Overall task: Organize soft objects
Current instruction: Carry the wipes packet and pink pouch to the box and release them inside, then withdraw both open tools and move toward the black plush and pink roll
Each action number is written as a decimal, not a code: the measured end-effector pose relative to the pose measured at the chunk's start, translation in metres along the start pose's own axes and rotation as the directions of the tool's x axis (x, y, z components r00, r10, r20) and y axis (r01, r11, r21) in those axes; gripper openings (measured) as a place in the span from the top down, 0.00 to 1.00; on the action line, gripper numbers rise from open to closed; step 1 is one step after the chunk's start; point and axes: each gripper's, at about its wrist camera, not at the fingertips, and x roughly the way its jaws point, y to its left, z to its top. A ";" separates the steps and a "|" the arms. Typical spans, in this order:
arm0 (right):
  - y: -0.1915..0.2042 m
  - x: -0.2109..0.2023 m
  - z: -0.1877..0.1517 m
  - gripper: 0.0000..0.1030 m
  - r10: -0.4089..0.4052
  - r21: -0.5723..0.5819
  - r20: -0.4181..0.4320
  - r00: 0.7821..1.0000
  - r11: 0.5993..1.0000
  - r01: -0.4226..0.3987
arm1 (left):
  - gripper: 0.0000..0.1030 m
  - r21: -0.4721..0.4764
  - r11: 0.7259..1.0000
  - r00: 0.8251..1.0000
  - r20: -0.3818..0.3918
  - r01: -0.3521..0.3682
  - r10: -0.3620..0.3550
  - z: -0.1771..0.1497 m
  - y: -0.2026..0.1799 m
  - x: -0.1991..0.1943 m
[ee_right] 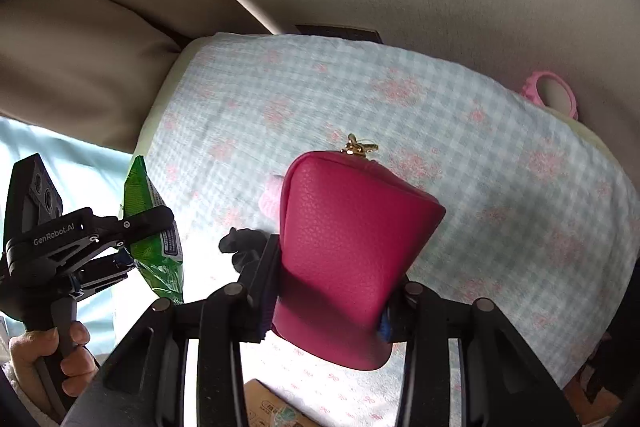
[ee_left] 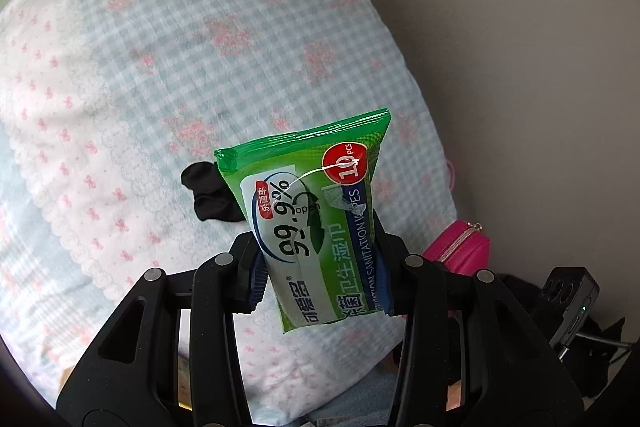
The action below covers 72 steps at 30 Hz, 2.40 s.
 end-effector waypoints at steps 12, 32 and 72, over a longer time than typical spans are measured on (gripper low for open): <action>0.093 -0.131 -0.062 0.65 0.096 -0.445 0.040 0.995 0.893 -0.068 | 0.62 -0.028 0.996 0.945 0.312 -0.089 0.094 -0.144 -0.018 -0.158; 0.222 -0.100 -0.313 0.65 0.093 -0.805 -0.278 0.956 0.520 -0.284 | 0.62 -0.401 0.911 0.848 0.448 -0.094 0.285 -0.402 0.144 -0.226; 0.234 0.091 -0.372 0.00 -0.299 -0.782 -0.475 0.827 0.575 -0.241 | 0.00 -0.292 0.893 0.918 0.100 -0.342 0.384 -0.422 0.277 -0.087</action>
